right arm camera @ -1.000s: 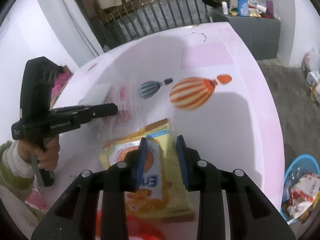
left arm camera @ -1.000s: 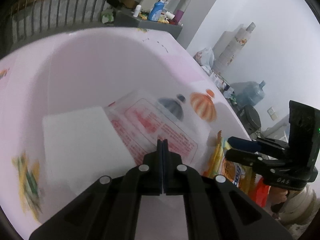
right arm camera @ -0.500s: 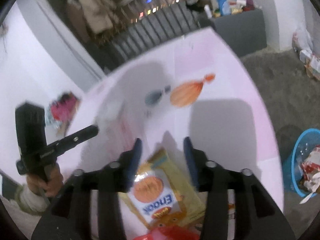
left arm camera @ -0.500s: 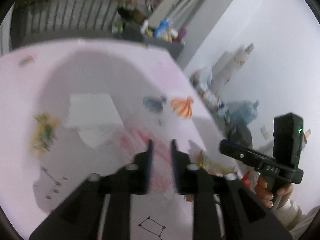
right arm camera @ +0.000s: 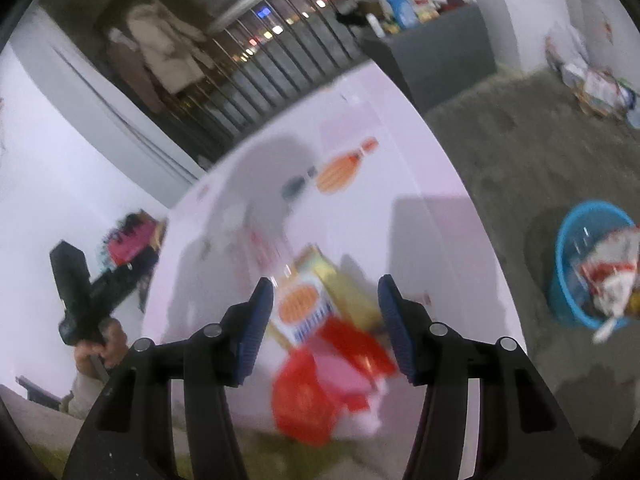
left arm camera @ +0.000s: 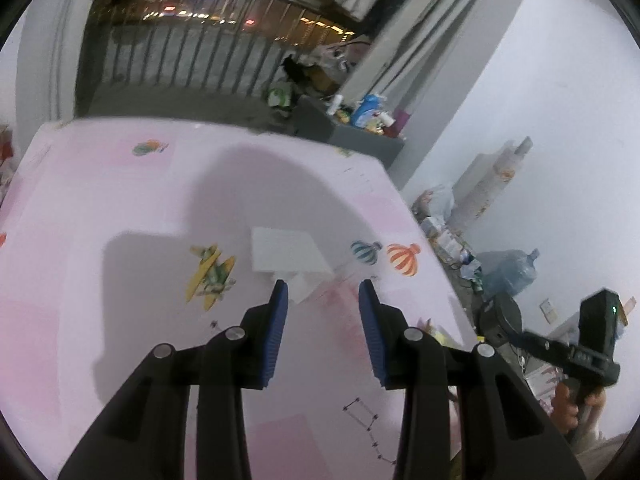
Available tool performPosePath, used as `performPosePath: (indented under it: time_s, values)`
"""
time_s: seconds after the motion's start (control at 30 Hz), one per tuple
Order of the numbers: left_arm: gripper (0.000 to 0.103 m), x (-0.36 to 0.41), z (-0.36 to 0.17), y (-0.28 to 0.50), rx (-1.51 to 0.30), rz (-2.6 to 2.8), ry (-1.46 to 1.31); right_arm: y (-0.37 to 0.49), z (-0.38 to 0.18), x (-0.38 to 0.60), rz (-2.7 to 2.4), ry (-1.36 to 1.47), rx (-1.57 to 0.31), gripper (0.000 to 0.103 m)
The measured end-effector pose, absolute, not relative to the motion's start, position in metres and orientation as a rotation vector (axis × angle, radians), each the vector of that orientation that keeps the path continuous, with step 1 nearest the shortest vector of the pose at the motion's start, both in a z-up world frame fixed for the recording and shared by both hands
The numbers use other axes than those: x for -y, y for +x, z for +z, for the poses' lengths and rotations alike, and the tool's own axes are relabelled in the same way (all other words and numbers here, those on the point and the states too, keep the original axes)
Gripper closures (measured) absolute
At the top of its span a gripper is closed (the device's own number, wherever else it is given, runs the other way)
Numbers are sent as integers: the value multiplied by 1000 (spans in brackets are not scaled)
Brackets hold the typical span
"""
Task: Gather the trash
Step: 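Grasp the red wrapper with the right tool while the left tool approaches the yellow pack, then grasp the yellow Enaak snack pack with the left tool while the right tool holds the red wrapper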
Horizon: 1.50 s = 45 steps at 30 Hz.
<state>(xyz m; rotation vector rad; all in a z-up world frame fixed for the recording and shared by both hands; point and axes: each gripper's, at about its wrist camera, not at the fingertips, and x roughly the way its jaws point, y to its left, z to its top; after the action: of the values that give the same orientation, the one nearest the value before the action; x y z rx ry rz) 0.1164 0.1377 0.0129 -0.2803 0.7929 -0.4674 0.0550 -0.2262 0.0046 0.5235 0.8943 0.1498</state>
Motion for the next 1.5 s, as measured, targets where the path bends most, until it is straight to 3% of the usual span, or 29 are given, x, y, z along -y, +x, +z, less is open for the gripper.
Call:
performPosePath:
  time_s: [0.43, 0.67, 0.9, 1.0, 1.5]
  values:
    - [68, -57, -14, 94, -904, -710, -168, 31, -31, 209, 106, 559, -1113, 54]
    - [68, -11, -31, 88, -1013, -782, -44, 33, -27, 209, 85, 534, -1106, 58]
    - [68, 8, -38, 80, -1101, -840, 1, 42, -35, 196, 79, 428, -1131, 79]
    - [68, 13, -37, 79, -1102, -841, 18, 41, -36, 199, 77, 414, -1130, 83]
    - [68, 23, -44, 83, -1138, -822, 34, 36, -30, 243, -52, 406, -1043, 92]
